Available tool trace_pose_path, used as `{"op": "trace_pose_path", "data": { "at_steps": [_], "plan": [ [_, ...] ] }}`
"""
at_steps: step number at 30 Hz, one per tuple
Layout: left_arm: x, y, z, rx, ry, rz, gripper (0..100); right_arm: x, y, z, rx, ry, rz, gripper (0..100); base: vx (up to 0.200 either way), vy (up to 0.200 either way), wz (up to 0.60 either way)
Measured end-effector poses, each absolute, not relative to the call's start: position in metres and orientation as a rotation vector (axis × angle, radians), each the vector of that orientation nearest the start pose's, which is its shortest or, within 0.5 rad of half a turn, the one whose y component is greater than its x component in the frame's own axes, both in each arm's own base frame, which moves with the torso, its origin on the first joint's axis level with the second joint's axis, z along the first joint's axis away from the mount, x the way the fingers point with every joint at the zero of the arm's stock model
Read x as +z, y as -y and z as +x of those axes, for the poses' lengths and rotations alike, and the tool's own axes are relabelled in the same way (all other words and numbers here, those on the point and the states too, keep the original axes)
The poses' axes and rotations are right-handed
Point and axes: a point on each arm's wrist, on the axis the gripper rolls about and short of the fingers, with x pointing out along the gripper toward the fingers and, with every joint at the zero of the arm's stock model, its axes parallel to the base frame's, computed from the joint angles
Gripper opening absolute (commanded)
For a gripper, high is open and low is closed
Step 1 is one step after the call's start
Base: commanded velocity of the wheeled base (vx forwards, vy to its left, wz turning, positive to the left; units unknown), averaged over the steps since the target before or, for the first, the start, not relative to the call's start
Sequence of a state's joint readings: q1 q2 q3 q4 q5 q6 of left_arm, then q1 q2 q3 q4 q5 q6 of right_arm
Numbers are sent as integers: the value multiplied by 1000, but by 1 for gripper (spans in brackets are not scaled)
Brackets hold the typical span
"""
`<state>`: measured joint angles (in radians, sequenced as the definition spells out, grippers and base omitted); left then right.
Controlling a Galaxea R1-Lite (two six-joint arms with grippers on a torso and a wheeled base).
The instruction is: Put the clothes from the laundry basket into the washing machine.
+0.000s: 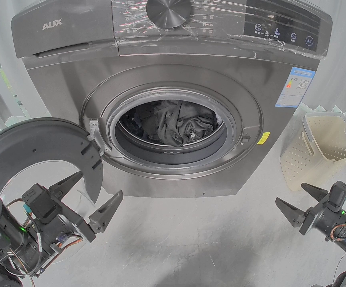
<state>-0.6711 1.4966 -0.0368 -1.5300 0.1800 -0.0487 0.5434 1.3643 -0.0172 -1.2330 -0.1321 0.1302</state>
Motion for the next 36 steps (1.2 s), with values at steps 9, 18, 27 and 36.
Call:
{"op": "trace_pose_path", "data": {
  "at_steps": [9, 18, 27, 36],
  "plan": [
    [148, 87, 123, -462, 47, -67, 100, 130, -47, 91, 363, -196, 54, 100, -200, 0, 0],
    [141, 57, 90, -416, -84, -9, 100, 130, -21, 60, 244, -140, 37, 100, -67, 0, 0],
    [130, 17, 42, -320, -80, -24, 100, 111, -2, 20, 134, -128, 16, 100, -111, 0, 0],
    [93, -2, -3, -143, -127, -47, 100, 89, 2, -8, 47, -108, 12, 100, 0, 0, 0]
  ]
}}
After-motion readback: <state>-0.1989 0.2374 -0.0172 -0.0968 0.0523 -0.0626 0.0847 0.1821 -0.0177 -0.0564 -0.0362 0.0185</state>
